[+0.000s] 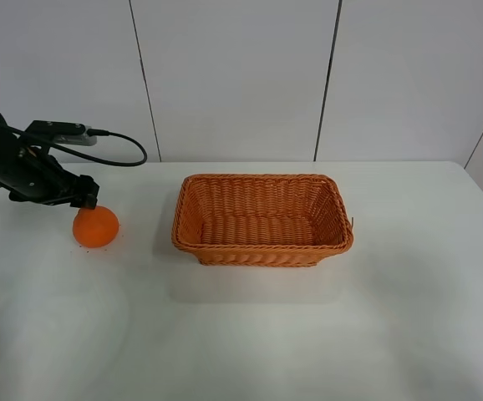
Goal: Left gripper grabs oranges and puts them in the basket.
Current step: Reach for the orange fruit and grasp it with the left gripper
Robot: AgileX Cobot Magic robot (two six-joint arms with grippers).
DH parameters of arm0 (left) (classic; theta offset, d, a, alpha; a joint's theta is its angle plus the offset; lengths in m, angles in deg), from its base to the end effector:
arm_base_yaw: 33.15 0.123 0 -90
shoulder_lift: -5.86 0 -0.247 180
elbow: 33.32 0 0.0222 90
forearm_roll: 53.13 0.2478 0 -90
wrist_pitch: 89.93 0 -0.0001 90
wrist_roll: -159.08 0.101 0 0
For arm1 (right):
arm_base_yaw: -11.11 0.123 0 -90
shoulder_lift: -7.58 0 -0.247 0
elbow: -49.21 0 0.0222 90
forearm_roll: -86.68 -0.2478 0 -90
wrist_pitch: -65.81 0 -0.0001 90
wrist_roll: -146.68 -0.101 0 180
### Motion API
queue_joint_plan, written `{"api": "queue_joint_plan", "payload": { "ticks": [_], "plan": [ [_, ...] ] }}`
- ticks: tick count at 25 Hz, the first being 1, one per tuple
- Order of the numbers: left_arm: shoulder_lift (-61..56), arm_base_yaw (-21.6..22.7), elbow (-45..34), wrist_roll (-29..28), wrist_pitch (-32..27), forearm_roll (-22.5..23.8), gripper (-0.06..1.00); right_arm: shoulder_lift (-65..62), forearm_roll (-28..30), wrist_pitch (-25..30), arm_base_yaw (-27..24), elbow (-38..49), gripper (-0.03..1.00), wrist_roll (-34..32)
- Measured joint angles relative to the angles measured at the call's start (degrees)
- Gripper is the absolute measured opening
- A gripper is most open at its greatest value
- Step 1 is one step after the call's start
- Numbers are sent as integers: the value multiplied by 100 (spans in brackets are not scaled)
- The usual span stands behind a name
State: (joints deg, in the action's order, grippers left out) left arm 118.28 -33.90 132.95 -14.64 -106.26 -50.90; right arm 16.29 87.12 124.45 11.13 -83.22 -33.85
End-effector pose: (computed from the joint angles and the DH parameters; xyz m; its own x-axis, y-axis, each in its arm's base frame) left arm 0.3688 -0.0037 0.1429 -0.7835 0.1567 -0.6014 0.1225 0.9876 0.0978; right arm 0.0412 -0.0006 0.2738 -0.4213 0.0051 -0.9069 0.0078 1.0000 0.0020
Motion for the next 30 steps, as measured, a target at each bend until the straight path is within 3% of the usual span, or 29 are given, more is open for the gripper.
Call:
{"api": "queue_joint_plan", "payload": {
  "ticks": [17, 20, 24, 25, 26, 30],
  "plan": [
    [930, 0, 107, 155, 178, -1, 85, 0, 0, 0, 0, 0, 69, 0],
    [937, 0, 114, 155, 186, -1, 68, 0, 0, 0, 0, 0, 69, 0],
    [937, 0, 131, 162, 160, -1, 23, 0, 0, 0, 0, 0, 69, 0],
    [937, 0, 135, 168, 155, -1, 17, 0, 0, 0, 0, 0, 69, 0],
    [937, 0, 135, 168, 143, -1, 13, 0, 0, 0, 0, 0, 69, 0],
    [927, 0, 135, 173, 81, -1, 12, 0, 0, 0, 0, 0, 69, 0]
  ]
}}
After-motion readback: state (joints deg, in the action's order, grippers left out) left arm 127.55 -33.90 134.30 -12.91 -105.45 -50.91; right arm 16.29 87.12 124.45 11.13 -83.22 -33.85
